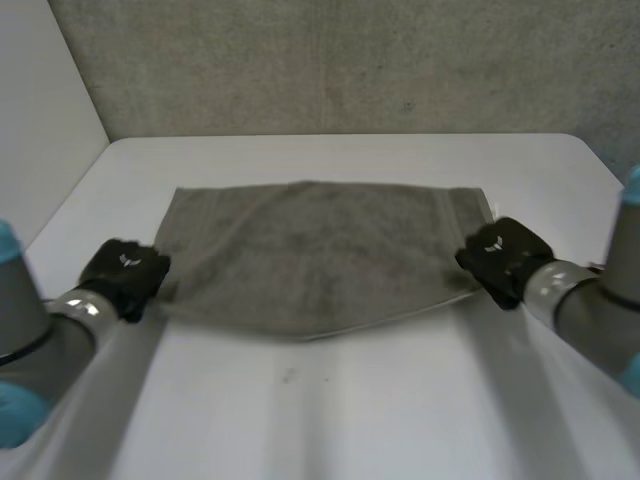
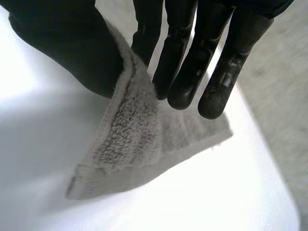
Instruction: Fold the towel.
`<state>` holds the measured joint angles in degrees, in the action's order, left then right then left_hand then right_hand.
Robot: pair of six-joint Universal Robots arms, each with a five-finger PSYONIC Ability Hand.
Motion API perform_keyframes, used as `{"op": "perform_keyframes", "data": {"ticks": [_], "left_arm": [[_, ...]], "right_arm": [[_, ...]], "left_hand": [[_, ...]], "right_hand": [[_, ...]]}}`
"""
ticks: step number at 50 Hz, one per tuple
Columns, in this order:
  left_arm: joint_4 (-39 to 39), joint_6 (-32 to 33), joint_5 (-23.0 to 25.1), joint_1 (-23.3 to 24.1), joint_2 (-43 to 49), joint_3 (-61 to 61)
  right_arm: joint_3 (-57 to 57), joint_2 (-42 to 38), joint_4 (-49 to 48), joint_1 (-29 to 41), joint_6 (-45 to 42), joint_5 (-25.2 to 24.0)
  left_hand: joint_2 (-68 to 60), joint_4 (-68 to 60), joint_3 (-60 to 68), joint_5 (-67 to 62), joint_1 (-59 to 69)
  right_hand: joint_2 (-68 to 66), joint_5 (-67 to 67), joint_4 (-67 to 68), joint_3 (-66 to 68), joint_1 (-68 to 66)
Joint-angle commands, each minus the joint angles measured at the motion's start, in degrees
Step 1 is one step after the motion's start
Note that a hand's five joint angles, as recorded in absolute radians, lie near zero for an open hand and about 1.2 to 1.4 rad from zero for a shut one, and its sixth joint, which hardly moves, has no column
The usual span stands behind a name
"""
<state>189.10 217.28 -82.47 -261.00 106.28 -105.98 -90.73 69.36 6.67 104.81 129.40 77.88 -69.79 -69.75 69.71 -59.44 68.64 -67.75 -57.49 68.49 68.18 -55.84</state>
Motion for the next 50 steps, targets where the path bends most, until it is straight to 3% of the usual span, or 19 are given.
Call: {"op": "perform_keyframes", "data": {"ticks": [1, 6, 10, 14, 18, 23, 28, 38, 39, 40, 41, 42, 43, 50], "left_arm": [[-16.9, 6.32, 5.1, -4.51, -13.98, -2.83], [-16.4, 5.88, 12.05, -5.31, -13.83, -1.78], [-13.23, 4.47, 12.77, -4.6, -10.66, 0.34], [-6.83, -0.52, 12.42, -2.68, -1.28, 7.08], [-3.21, -3.62, 11.1, -1.97, 4.55, 12.2], [2.75, -4.93, 5.58, -0.56, 16.83, 23.77], [5.05, -4.93, 3.9, 0.49, 24.48, 32.65], [5.23, -4.93, 0.65, 2.95, 35.12, 45.68], [5.23, -4.93, 0.21, 3.04, 36.01, 46.56], [5.23, -4.93, 0.21, 3.04, 36.01, 46.57], [5.23, -4.85, 0.03, 3.13, 36.54, 46.83], [5.23, -4.85, 0.03, 3.13, 36.54, 46.83], [5.14, -4.85, 0.03, 3.39, 36.63, 46.66], [4.7, -5.28, -0.67, 5.06, 32.52, 43.68]], "right_arm": [[0.2, 8.76, 23.02, -4.87, -5.99, -0.8], [1.43, 9.12, 19.54, -4.79, -6.08, -1.42], [1.79, 5.96, 14.6, -4.53, -6.0, -1.33], [5.64, -1.84, 6.45, -3.82, -4.95, -0.72], [8.73, -6.43, 1.15, -2.68, -3.01, -0.36], [14.69, -16.17, -13.75, -0.92, -1.52, -0.19], [18.38, -22.23, -24.48, -0.66, -2.13, 0.25], [27.44, -33.67, -27.94, -0.04, -2.22, 0.25], [27.8, -34.29, -28.29, -0.04, -2.22, 0.25], [27.8, -34.29, -28.29, -0.04, -2.22, 0.25], [27.8, -34.47, -28.38, -0.04, -2.13, 0.25], [27.8, -34.47, -28.38, -0.04, -1.96, 0.16], [27.8, -34.47, -28.38, -0.04, -1.95, 0.16], [25.18, -26.94, -28.29, -0.57, 4.26, 0.34]], "left_hand": [[-10.21, -10.25, 10.29, -10.56, 11.36], [-10.21, -10.25, 10.29, -10.56, 11.36], [-10.21, -10.25, 10.29, -10.56, 11.36], [-10.21, -10.25, 10.29, -10.56, 11.36], [-10.21, -10.25, 10.29, -10.56, 11.36], [-10.21, -10.25, 10.29, -10.56, 11.36], [-10.21, -10.25, 10.29, -10.56, 11.36], [-10.21, -10.25, 10.29, -10.56, 11.36], [-10.21, -10.25, 10.29, -10.56, 11.36], [-10.21, -10.25, 10.29, -10.56, 11.36], [27.57, 27.53, -27.49, 27.22, -26.42], [27.95, 27.91, -27.87, 27.6, -26.8], [59.79, 59.75, -59.71, 59.44, -58.64], [59.79, 59.75, -59.71, 59.44, -58.64]], "right_hand": [[-12.25, -12.51, 11.51, 11.82, -24.16], [-12.25, -12.51, 11.51, 11.82, -24.16], [-12.25, -12.51, 11.51, 11.82, -24.16], [-12.25, -12.51, 11.51, 11.82, -24.16], [-12.25, -12.51, 11.51, 11.82, -24.16], [-12.25, -12.51, 11.51, 11.82, -24.16], [-12.25, -12.51, 11.51, 11.82, -24.16], [-12.25, -12.51, 11.51, 11.82, -24.16], [11.5, 11.24, -12.25, -11.93, -0.41], [11.74, 11.48, -12.48, -12.17, -0.17], [52.37, 52.12, -53.12, -52.8, 40.46], [57.75, 57.49, -58.49, -58.18, 45.84], [57.75, 57.49, -58.49, -58.18, 45.84], [57.75, 57.49, -58.49, -58.18, 45.84]]}}
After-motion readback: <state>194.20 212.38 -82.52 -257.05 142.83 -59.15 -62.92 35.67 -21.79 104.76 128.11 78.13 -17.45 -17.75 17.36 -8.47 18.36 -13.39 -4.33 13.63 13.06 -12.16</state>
